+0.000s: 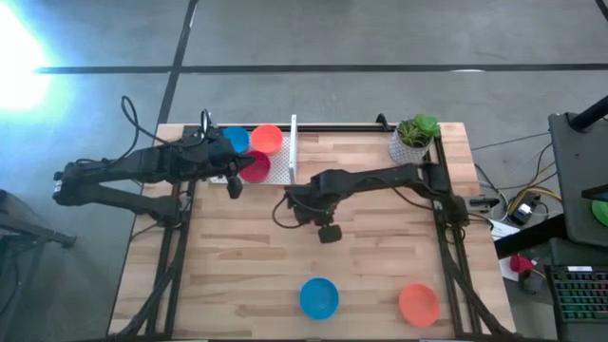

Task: Pick & Place Mini bowls
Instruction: Stack the red bowl on the stacked red bowls on the shelf

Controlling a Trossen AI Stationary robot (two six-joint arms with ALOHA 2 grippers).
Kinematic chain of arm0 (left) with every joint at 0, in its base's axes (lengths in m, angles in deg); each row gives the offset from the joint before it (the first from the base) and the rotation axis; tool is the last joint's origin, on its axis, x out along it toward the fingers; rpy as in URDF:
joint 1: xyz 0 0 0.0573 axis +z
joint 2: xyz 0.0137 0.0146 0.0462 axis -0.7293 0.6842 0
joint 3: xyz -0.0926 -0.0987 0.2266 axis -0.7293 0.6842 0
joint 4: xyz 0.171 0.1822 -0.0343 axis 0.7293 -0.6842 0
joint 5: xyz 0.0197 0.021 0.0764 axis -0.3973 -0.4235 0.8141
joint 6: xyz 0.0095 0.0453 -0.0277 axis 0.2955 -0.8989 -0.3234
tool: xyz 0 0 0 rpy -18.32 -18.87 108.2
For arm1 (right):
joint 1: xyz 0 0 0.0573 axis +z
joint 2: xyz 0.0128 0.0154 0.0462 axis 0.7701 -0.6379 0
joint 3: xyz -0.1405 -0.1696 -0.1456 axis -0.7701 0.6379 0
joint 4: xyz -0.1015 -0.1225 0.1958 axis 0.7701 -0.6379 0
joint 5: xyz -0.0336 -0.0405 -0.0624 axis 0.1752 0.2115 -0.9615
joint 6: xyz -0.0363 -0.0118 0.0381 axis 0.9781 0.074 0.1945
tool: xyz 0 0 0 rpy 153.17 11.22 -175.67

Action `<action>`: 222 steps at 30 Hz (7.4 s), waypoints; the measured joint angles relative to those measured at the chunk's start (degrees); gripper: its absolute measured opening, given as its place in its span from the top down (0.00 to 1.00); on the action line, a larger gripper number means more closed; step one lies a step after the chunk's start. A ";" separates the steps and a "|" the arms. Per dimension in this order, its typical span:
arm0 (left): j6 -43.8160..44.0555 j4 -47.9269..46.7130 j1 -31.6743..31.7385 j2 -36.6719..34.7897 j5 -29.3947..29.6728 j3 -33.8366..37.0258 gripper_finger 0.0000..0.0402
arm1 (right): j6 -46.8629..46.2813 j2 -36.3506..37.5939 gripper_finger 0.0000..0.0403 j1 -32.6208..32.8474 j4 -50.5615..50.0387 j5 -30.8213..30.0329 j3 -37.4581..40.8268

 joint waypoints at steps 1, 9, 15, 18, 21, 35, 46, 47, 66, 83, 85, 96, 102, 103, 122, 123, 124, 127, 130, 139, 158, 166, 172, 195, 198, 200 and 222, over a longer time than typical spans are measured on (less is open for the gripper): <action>-0.02 -0.02 0.00 -0.02 0.00 0.00 1.00 | 0.84 -0.80 0.98 0.00 0.04 0.00 -0.70; -0.72 -0.19 0.02 -0.11 -0.24 0.00 1.00 | 4.38 -7.61 0.98 0.02 -1.21 1.34 -6.27; -1.05 -0.33 0.02 -0.41 -0.50 0.00 1.00 | 3.58 -10.38 0.98 0.07 -4.41 6.34 -7.99; -1.08 -0.33 0.02 -0.50 -0.50 -0.01 1.00 | 3.69 -10.63 0.98 0.06 -4.55 6.34 -7.99; -1.09 -0.33 0.02 -0.52 -0.50 -0.02 1.00 | 3.73 -10.61 0.98 0.02 -4.46 6.25 -7.97; -1.07 -0.39 0.02 -0.52 -0.48 -0.02 1.00 | 4.03 -10.57 0.92 0.04 -4.28 6.11 -7.91; -1.13 -0.76 0.02 -0.52 -0.46 -0.02 1.00 | 4.18 -10.55 0.72 0.00 -4.43 6.10 -8.33; -1.39 -0.79 0.02 -0.52 -0.46 -0.02 1.00 | 4.60 -10.55 0.71 -0.03 -4.54 6.09 -8.72; -2.43 -3.42 0.04 0.67 -1.86 1.84 1.00 | 0.73 6.04 0.77 -2.16 -9.19 3.72 -11.13; -4.94 1.34 0.02 11.38 -5.06 0.64 0.88 | -3.82 27.21 0.82 -2.25 -3.67 -0.15 -1.37; -2.32 1.36 0.02 13.36 -6.01 0.18 0.85 | -3.79 29.42 0.82 -2.25 -2.71 -0.15 0.99; 16.46 1.30 0.07 26.77 -11.82 -2.17 0.78 | -2.03 42.23 0.83 -2.21 7.50 -0.04 11.61; 33.81 2.79 0.09 32.88 -12.54 -3.28 0.78 | -2.04 47.46 0.83 -2.21 10.64 0.00 15.65; 34.54 3.42 0.09 33.75 -13.03 -3.28 0.78 | -2.05 48.04 0.82 -2.21 10.65 0.00 16.00; 41.75 7.65 0.02 45.80 -17.59 -3.80 0.78 | -0.28 49.89 0.83 -2.21 10.62 0.09 16.49; 41.77 7.59 0.02 46.08 -17.59 -3.80 0.78 | -0.28 49.89 0.83 -2.21 10.62 0.09 16.49; 41.77 7.62 0.02 46.43 -17.59 -3.80 0.78 | -0.26 49.89 0.83 -2.21 10.62 0.09 16.49; 41.78 7.62 0.04 47.25 -17.59 -3.80 0.78 | -0.28 49.89 0.82 -2.21 10.59 0.11 16.49; 41.83 8.09 0.02 47.79 -17.59 -3.80 0.78 | -0.28 49.89 0.82 -2.21 10.59 0.11 16.49; 41.78 8.79 -0.07 50.22 -17.62 -3.78 0.78 | -0.28 49.89 0.84 -2.21 10.57 0.11 16.49; 38.53 9.31 -0.31 52.49 -16.62 -4.25 0.95 | -0.55 49.89 0.83 -2.21 10.53 0.09 16.49; 36.83 3.02 -0.26 48.30 -16.48 -7.25 0.99 | -0.74 49.86 0.83 -2.21 10.46 0.09 16.49; 34.84 -9.74 0.47 40.23 -14.29 -10.56 1.00 | -0.74 49.84 0.84 -2.21 10.42 0.09 16.49; 25.48 -33.01 22.62 26.36 -2.07 -11.61 1.00 | -0.76 49.84 0.82 -2.21 10.51 0.11 16.49; 23.04 -33.24 24.83 27.86 -2.08 -11.37 1.00 | -1.66 49.84 0.82 -2.21 10.51 0.10 16.49; 21.80 -32.56 25.75 28.97 -2.06 -11.37 1.00 | -1.83 49.84 0.83 -2.21 10.51 0.09 16.49; 18.25 -29.46 27.21 39.38 -0.60 -11.32 1.00 | -1.81 49.84 0.82 -2.19 10.46 0.11 16.49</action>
